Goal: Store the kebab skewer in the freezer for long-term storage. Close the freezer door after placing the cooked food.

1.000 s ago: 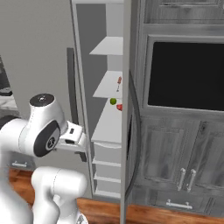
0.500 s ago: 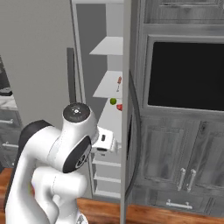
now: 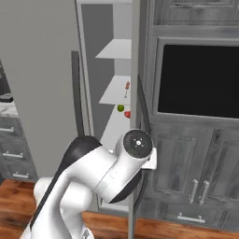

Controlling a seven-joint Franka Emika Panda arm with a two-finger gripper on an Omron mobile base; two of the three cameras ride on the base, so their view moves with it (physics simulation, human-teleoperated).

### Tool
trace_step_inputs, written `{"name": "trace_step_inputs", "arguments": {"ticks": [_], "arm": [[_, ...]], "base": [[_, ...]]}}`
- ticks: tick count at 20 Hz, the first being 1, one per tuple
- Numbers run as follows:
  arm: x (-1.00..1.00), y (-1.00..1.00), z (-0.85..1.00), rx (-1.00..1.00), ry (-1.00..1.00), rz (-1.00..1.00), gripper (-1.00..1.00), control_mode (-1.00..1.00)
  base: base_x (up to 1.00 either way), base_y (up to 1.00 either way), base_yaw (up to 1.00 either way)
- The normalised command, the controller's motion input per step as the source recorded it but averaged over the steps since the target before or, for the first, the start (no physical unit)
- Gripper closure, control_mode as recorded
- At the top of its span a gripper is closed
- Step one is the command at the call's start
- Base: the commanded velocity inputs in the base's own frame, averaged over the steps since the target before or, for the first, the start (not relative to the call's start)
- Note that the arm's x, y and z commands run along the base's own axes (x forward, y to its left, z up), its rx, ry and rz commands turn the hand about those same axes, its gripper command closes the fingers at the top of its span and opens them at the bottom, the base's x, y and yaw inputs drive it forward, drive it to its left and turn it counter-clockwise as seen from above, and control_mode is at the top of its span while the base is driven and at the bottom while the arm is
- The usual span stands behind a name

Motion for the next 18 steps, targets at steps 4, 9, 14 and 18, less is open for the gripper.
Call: {"name": "trace_step_inputs", "arguments": {"ticks": [4, 9, 14, 18], "arm": [[0.39, -0.66, 0.05, 0.09, -0.21, 0.18, -1.0, -1.0], [0.6, -0.61, -0.03, 0.05, -0.2, 0.17, -1.0, -1.0], [0.5, -0.36, -0.02, 0.0, -0.11, 0.17, -1.0, -1.0], [0.45, -0.22, 0.0, 0.0, 0.0, 0.05, -1.0, -1.0]], "base": [[0.0, 0.0, 0.0], [0.0, 0.0, 0.0], [0.0, 0.0, 0.0], [0.0, 0.0, 0.0]]}}
